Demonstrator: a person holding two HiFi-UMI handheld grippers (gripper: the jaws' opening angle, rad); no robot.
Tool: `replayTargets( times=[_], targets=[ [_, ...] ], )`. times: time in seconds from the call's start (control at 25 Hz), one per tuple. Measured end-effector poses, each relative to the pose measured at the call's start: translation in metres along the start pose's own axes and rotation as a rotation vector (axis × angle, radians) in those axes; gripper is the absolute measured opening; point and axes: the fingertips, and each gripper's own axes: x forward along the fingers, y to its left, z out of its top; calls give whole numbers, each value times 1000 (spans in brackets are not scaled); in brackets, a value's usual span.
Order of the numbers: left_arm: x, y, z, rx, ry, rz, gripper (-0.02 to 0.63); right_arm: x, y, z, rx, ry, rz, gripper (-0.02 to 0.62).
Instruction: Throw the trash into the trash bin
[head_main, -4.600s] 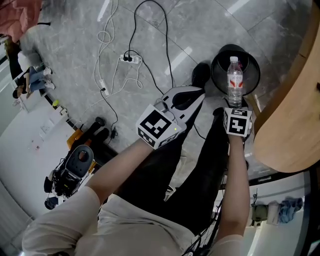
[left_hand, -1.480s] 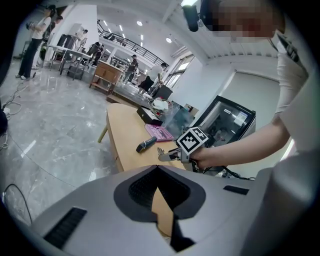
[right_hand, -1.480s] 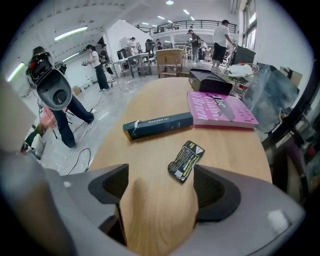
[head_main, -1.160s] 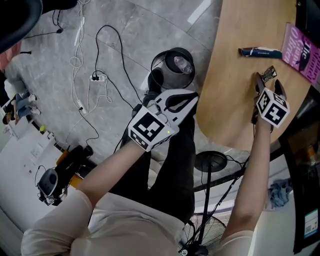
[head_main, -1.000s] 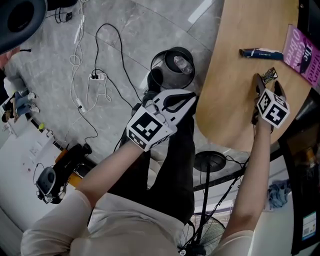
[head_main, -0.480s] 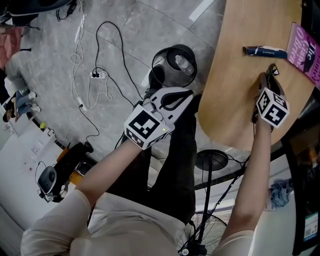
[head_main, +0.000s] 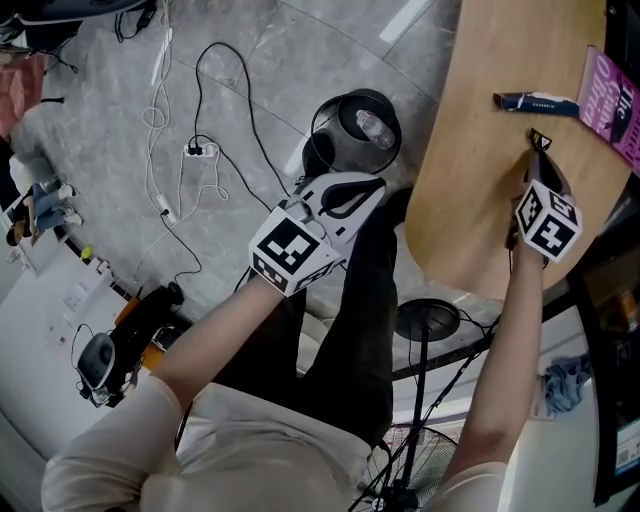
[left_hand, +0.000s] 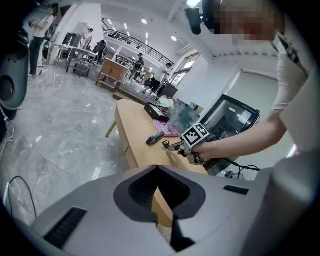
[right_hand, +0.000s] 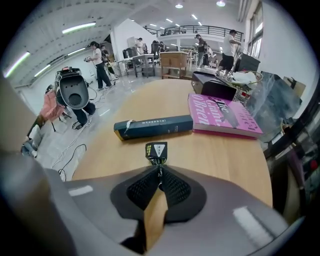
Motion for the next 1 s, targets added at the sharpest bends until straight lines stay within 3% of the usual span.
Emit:
replayTargets(
  times=[0.56, 1.0],
  targets=[
    [-26, 19, -6, 0, -4, -1, 6, -16, 73, -4, -44, -11, 67, 32],
    [-57, 59, -25, -37, -10, 47, 6, -19, 175, -29, -130, 9, 175, 31]
  ],
)
